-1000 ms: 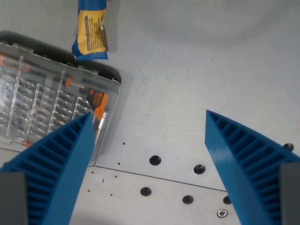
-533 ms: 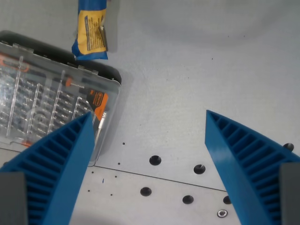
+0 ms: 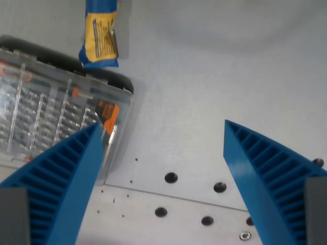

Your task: Move above the blue bag

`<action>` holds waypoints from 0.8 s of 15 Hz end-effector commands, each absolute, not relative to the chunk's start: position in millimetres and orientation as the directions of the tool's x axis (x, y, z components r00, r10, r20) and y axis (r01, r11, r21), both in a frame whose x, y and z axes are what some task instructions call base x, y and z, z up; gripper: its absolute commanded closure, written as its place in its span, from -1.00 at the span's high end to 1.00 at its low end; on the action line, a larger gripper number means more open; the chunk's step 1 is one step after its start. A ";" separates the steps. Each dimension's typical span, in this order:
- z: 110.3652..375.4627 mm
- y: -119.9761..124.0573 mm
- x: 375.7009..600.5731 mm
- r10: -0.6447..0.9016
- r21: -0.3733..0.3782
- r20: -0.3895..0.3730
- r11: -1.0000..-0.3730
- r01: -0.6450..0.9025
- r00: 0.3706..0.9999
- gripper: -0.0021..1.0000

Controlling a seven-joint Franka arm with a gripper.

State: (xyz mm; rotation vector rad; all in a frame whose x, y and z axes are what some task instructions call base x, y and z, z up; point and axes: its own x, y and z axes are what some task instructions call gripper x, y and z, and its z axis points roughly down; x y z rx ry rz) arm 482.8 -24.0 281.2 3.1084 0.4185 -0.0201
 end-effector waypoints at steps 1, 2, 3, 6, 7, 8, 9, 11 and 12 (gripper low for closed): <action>274.7 -17.6 490.2 0.220 0.017 0.000 -0.975 0.220 0.975 1.00; 272.0 -15.9 491.9 0.217 0.018 0.001 -0.976 0.217 0.976 1.00; 269.3 -14.2 493.8 0.209 0.019 0.000 -0.978 0.209 0.978 1.00; 260.2 -8.7 499.8 0.193 0.023 -0.007 -0.981 0.193 0.981 1.00; 256.8 -6.7 502.0 0.188 0.024 -0.009 -0.982 0.188 0.982 1.00; 253.2 -4.6 504.4 0.184 0.025 -0.012 -0.983 0.184 0.983 1.00; 249.5 -2.5 506.8 0.177 0.027 -0.016 -0.984 0.178 0.984 1.00; 241.4 2.1 512.1 0.166 0.031 -0.021 -0.986 0.166 0.986 1.00; 237.1 4.5 514.9 0.160 0.034 -0.024 -0.986 0.161 0.987 1.00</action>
